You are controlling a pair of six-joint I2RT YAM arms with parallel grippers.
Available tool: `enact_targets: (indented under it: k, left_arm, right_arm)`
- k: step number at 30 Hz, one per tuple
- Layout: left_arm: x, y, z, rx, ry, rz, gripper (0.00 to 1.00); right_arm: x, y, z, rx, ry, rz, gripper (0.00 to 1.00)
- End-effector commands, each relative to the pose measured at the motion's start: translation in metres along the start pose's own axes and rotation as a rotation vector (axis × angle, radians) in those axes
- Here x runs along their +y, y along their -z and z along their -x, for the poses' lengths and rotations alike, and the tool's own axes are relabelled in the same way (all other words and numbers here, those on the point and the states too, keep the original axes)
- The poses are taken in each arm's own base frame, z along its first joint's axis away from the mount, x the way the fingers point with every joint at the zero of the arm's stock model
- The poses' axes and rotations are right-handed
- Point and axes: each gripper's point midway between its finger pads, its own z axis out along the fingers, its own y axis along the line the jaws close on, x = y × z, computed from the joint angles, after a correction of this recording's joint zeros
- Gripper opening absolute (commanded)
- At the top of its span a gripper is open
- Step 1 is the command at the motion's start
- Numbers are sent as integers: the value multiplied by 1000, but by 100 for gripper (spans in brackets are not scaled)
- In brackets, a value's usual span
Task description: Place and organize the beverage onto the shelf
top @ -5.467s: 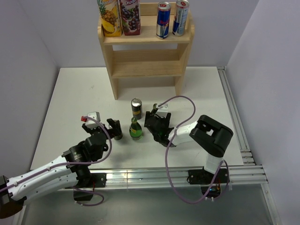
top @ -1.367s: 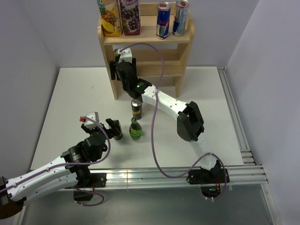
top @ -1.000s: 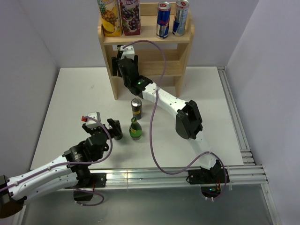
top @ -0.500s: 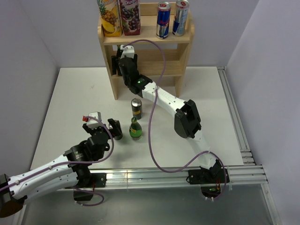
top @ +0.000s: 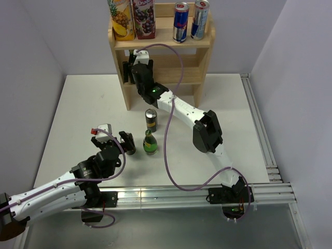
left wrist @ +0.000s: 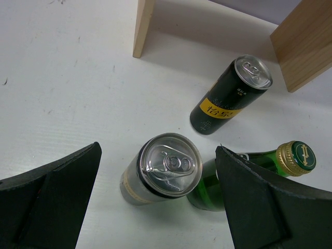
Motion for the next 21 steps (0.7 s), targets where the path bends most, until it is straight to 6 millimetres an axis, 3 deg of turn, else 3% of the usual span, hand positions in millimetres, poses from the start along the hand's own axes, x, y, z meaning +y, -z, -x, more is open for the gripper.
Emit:
enact_targets:
  k: [1,11,21]
  left_arm:
    - [-4,1,10,-25,35,-7,99]
    - [-4,2,10,-25,36,-7,99]
    - [-3,2,10,-27,36,-5,99]
  right_arm:
    - [-5,-1,52,-146,-74,-12,90]
    - [-4,6,55,-148,-65,9,100]
    - [7,21,50,-127,-32,122,100]
